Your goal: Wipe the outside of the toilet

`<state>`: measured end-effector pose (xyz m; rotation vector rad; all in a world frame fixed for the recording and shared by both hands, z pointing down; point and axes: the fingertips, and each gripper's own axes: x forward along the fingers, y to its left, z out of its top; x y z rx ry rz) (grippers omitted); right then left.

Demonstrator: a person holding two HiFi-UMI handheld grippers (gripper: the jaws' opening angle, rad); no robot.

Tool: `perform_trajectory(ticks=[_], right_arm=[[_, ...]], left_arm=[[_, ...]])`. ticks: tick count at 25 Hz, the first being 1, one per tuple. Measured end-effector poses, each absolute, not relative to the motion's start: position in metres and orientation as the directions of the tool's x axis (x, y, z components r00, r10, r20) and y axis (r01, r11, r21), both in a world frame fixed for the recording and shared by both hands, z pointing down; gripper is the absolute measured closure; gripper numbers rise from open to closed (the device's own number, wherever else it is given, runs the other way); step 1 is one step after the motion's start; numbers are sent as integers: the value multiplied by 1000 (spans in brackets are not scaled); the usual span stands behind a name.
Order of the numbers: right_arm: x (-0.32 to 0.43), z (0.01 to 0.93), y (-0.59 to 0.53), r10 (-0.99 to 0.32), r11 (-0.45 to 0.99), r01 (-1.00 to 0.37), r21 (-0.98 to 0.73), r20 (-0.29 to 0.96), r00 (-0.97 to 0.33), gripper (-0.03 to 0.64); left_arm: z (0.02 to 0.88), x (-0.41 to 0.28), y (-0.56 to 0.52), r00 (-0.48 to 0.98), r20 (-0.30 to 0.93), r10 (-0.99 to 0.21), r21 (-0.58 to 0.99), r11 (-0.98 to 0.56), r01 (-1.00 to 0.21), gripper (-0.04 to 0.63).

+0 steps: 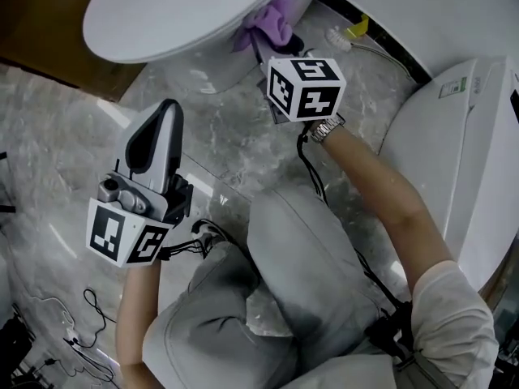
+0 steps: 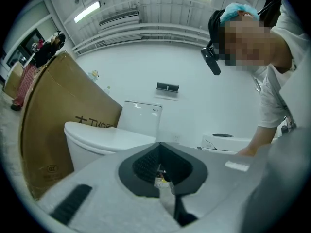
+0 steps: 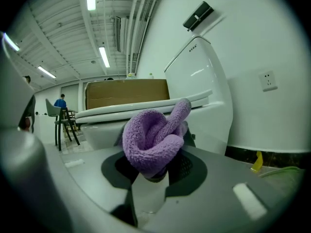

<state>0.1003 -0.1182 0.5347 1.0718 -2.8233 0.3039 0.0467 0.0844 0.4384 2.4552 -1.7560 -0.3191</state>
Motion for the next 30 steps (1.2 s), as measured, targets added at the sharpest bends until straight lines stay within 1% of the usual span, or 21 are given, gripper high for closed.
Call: perform_trajectory(ticks=[4,9,13,19,23,26,28,30], right_arm=[[83,533,-84,-601,765,-627,-145,188,-777,494],[51,534,-44,-524,825,-554,-109,217,-823,488],[32,537,-26,-482,849,-516,-110,237,-844,486],[-11,542,7,-350,922,-382,-68,282,-893,485],[-34,539,25,-260,959,-281,-38,279,-924,482],[-21,532,36,-203,976,-217,-32,235,-950,476],[-1,534,34,-203,978,-209,-5,228,-952,474],[26,541,22,-229,973,-229,28,247,-942,472]], left_arm=[[434,49,97,314,-93,-945,183,-326,-928,590],[431,40,109,266,-107,-958,201,-283,-938,591],[429,39,117,263,-98,-960,184,-277,-943,590],[427,32,124,235,-77,-969,172,-245,-954,591],[422,35,125,231,-61,-971,148,-237,-960,591],[421,42,124,236,-43,-971,124,-239,-963,589],[420,45,121,235,-34,-971,119,-237,-964,591],[417,47,117,234,-35,-972,146,-236,-961,589]])
